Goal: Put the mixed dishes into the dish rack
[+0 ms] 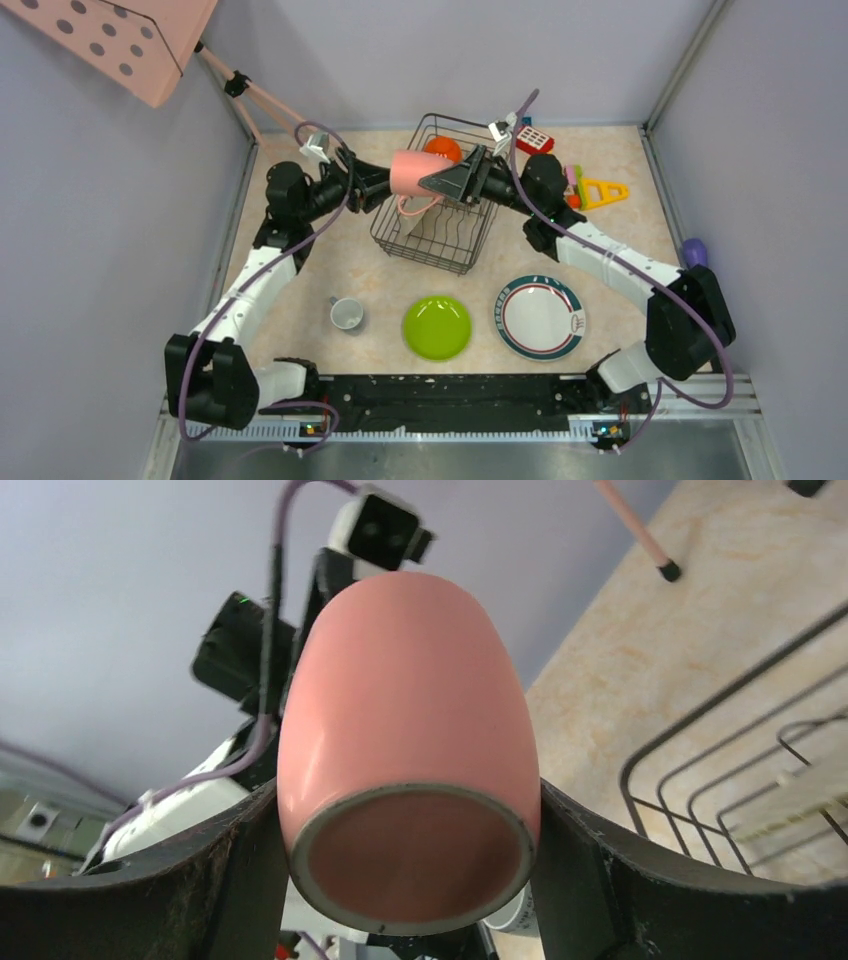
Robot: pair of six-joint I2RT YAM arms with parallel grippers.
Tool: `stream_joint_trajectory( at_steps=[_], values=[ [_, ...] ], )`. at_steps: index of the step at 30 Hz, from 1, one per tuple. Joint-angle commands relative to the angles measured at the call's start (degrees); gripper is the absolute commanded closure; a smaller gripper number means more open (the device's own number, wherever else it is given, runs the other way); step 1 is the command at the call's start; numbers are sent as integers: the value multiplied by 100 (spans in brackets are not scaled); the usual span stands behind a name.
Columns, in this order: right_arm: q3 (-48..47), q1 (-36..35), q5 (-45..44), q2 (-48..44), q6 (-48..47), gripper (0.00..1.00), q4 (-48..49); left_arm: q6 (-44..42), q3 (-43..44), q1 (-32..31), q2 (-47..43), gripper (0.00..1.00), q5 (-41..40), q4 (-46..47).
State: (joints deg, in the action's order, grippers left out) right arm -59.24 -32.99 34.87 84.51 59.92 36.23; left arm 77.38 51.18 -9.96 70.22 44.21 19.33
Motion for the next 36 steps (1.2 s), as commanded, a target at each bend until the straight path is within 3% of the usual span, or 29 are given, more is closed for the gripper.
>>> stream_joint_trajectory(
  at_steps=[1,3,5,10,13,16,21,30,36],
  values=[
    [-395,-32,-1225,-571,-729,100,-1273,-1119,352,118,-372,36,-626,-865],
    [-654,-32,-1779,-659,-1198,100,-2212,-1290,263,153,-425,25,-778,-987],
    [-1021,-32,-2385,-656,-1591,100,-3126,-1616,247,190,-423,22,-957,-1233],
    [-1946,-40,-3877,-413,-1901,100,-4830,-3432,445,196,-361,19,-1467,-2076],
    [-2730,-58,-4786,163,-1686,100,-5951,-4373,623,183,-303,19,-2308,-2794],
    [-3667,-58,-4994,865,-1689,100,-6791,-4763,700,146,-117,16,-3104,-3253],
    [-4783,-61,-5201,1770,-1776,100,-7267,-4862,489,-92,225,7,-3726,-2957],
    [-6845,-124,-5812,3409,-2093,100,-8108,-4999,596,-237,1173,19,-3605,-2509],
    [-7310,-212,-5502,4099,-2015,100,-8074,-5075,848,-235,1590,33,-3521,-2808]
  ],
)
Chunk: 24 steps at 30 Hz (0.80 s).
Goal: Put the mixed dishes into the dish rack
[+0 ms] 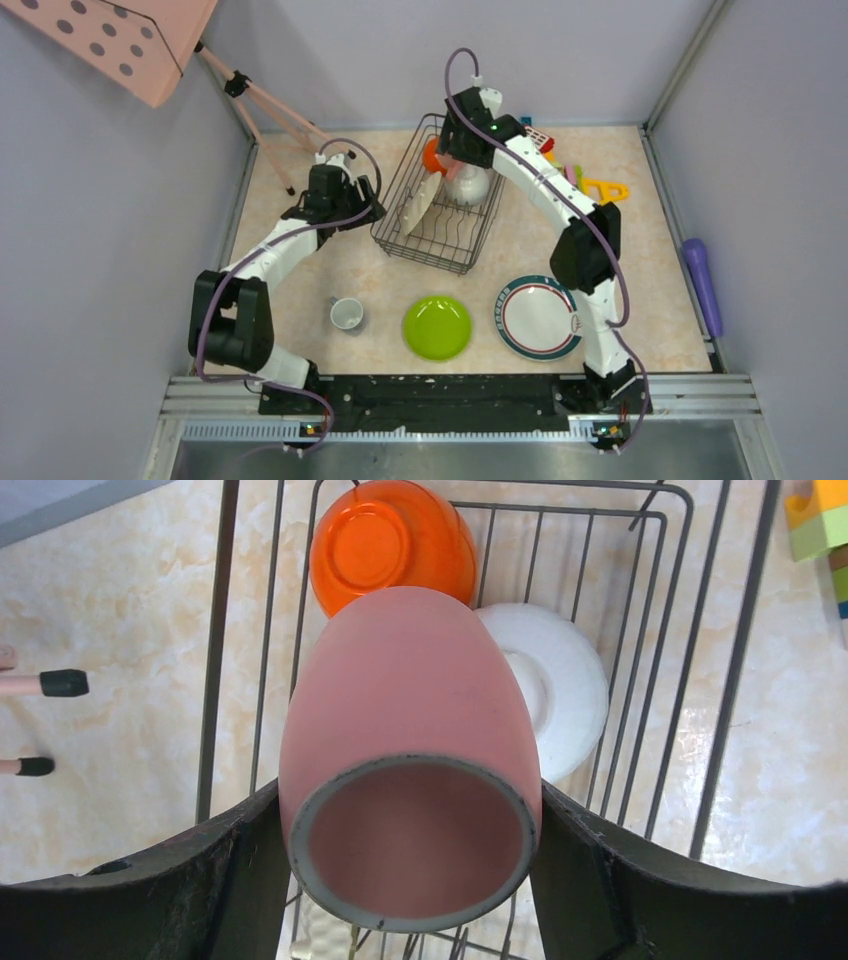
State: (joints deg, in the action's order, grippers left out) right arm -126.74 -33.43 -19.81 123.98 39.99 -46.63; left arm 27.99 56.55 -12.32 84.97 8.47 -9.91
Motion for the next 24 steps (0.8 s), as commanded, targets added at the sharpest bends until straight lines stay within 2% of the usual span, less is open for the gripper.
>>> stream_joint_trajectory(
  at_steps=[1,8,13,15,17,18,24],
  values=[
    [-618,-198,16,239,13,100,210,-128,281,1,134,34,123,191],
    [-700,-365,248,605,339,100,377,-68,16,-8,107,46,541,596],
    [-920,-366,476,799,560,100,402,-91,-120,-25,137,71,708,722],
    [-989,-366,570,877,645,100,368,-96,-136,-33,159,87,805,727],
    [-985,-368,672,926,750,100,342,-77,-159,-46,162,97,882,734],
    [-982,-366,695,950,826,100,311,-75,-181,-62,146,100,893,737],
    [-993,-400,587,1034,1073,100,-86,-86,-375,-256,-73,100,681,758]
  ],
)
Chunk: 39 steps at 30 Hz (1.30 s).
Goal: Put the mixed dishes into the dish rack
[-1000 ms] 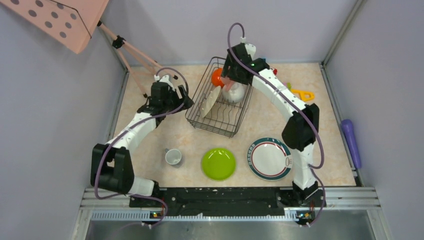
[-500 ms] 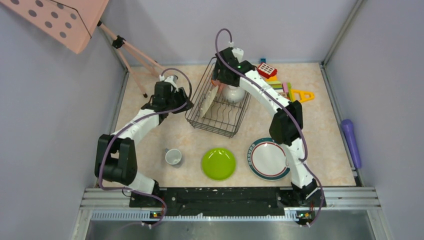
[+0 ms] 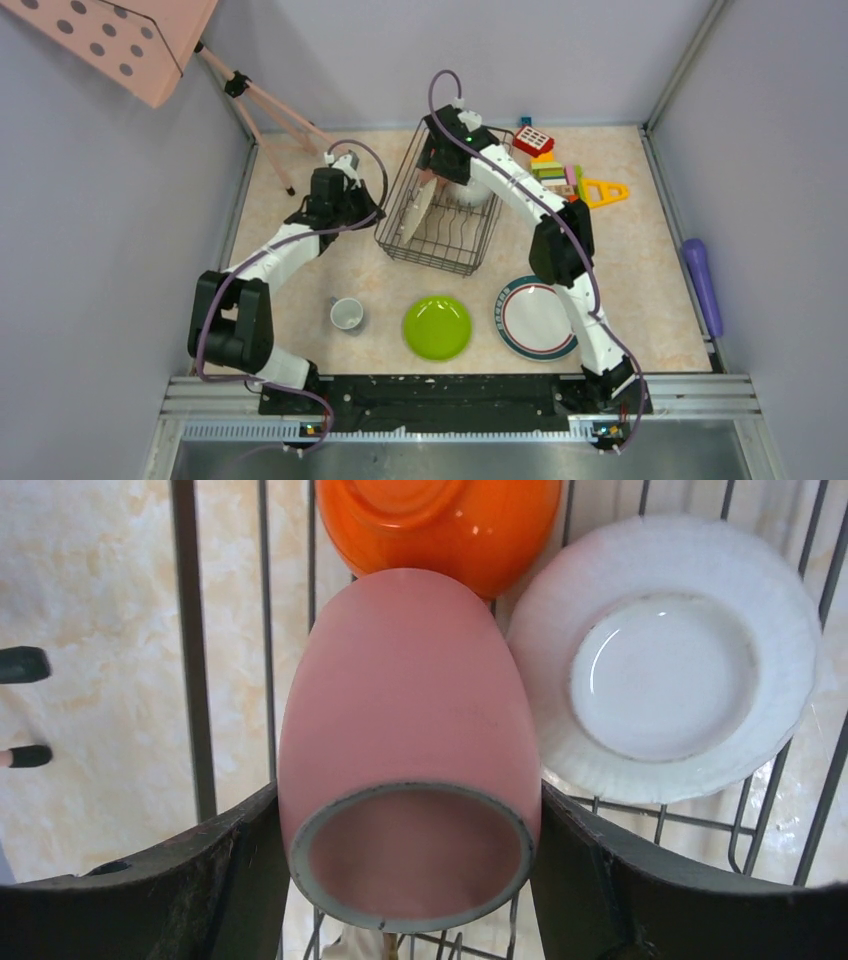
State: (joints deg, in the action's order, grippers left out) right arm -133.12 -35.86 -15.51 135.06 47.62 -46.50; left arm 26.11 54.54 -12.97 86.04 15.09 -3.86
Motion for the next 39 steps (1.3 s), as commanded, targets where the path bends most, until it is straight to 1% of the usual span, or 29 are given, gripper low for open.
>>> stream_joint_trajectory(
  at_steps=[1,3,5,8,11,12,13,14,15,16,18,20,25,31,33,35,38,39],
  values=[
    [-359,-158,116,-68,338,100,-168,90,-180,-210,-217,100,-33,129],
    [-375,-158,54,-60,353,100,-269,65,-166,-230,-280,95,-137,46],
    [-418,-165,-16,-42,335,100,-397,46,-121,-232,-327,83,-222,-46],
    [-398,-163,-98,-41,287,100,-446,1,9,-240,-367,69,-297,-225],
    [-393,-167,-53,25,223,99,-394,-31,94,-246,-401,60,-346,-296],
    [-398,-165,-19,59,209,92,-377,-42,118,-249,-416,58,-361,-318],
    [-407,-167,22,91,199,75,-351,-56,150,-250,-425,58,-377,-336],
    [-401,-167,81,114,163,55,-301,-66,164,-250,-422,57,-382,-353],
    [-399,-167,133,117,135,41,-259,-77,182,-250,-426,56,-398,-374],
    [-398,-167,143,112,136,29,-234,-84,206,-250,-430,56,-416,-412],
    [-399,-167,138,66,123,13,-177,-116,237,-250,-457,55,-439,-463],
    [-399,-167,134,-16,102,2,-101,-144,264,-250,-501,54,-503,-513],
    [-428,-166,138,-191,20,1,48,-106,387,-348,-607,52,-659,-635],
    [-346,-167,144,-494,-41,1,-86,-196,490,-432,-926,46,-915,-747],
    [-131,-167,120,-762,-19,1,-84,-238,540,-455,-1018,45,-992,-815],
    [263,-165,132,-1103,-28,1,113,-261,572,-490,-1103,44,-1025,-858],
    [938,-167,102,-1658,-45,1,595,-344,605,-680,-1274,39,-1104,-898],
    [1078,-167,93,-1787,-80,1,745,-393,628,-817,-1340,36,-1358,-947]
  ],
)
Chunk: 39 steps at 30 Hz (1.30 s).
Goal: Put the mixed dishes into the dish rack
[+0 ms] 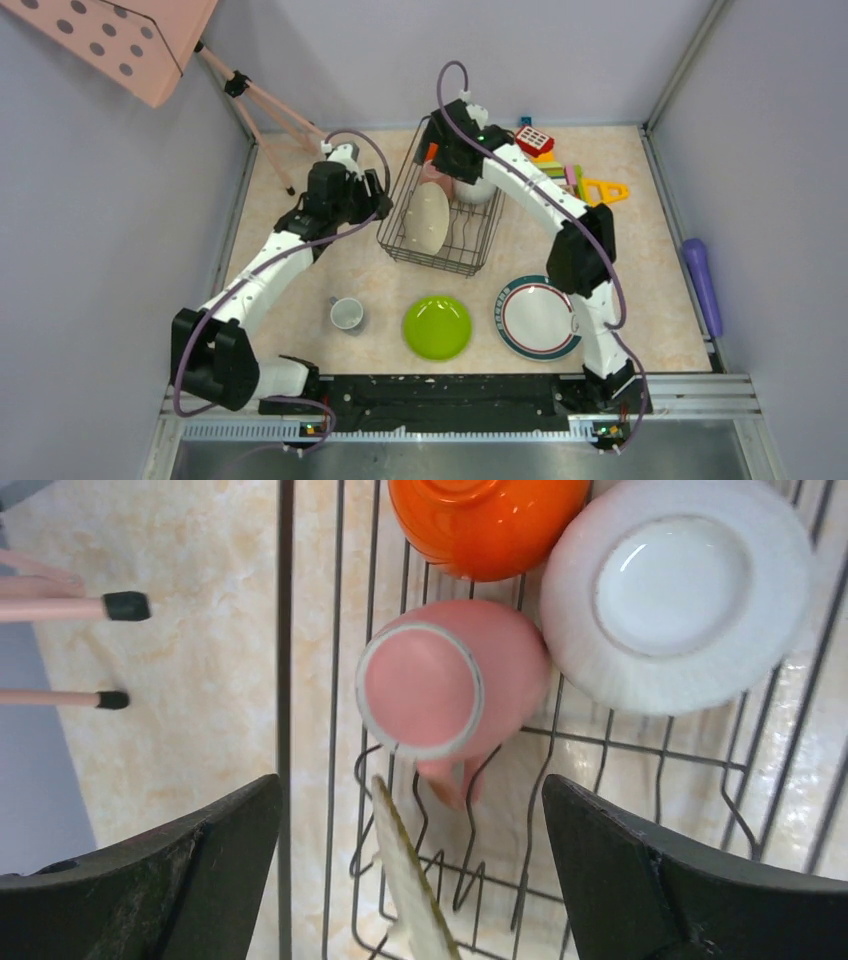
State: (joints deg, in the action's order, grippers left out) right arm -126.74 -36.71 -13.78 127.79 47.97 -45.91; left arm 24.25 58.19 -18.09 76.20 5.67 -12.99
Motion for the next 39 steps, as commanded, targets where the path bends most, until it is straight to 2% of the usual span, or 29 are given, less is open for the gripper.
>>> stream_joint_trajectory(
  at_steps=[1,3,6,9,13,18,20,26,29,37,39],
  values=[
    [514,-78,-107,-1171,-130,1,693,-250,285,-445,-422,33,-612,-117],
    [592,-73,-91,-1349,-262,1,670,-243,283,-651,-549,29,-922,-180],
    [1115,-69,198,-1770,-639,2,874,-91,240,-771,-691,28,-970,-212],
    [2449,-67,852,-2561,-1057,4,1766,-40,182,-804,-809,28,-901,-193],
    [4638,116,1672,-3936,-1128,13,3436,10,173,-826,-851,29,-614,-144],
    [5993,321,2339,-4694,-1152,22,4362,91,192,-917,-843,30,-343,-133],
    [6190,323,2622,-4647,-1182,24,4509,109,177,-925,-852,30,-341,-106],
    [6519,315,3182,-4267,-926,38,5169,94,115,-924,-907,30,-298,20],
    [6472,222,3192,-4061,-835,42,5291,122,42,-924,-996,30,-380,100],
    [6300,-61,2929,-3627,-480,42,5467,161,155,-827,-1015,30,-493,-186],
    [6255,-77,2945,-3597,-421,49,5559,159,151,-799,-1035,30,-503,-186]
  ],
)
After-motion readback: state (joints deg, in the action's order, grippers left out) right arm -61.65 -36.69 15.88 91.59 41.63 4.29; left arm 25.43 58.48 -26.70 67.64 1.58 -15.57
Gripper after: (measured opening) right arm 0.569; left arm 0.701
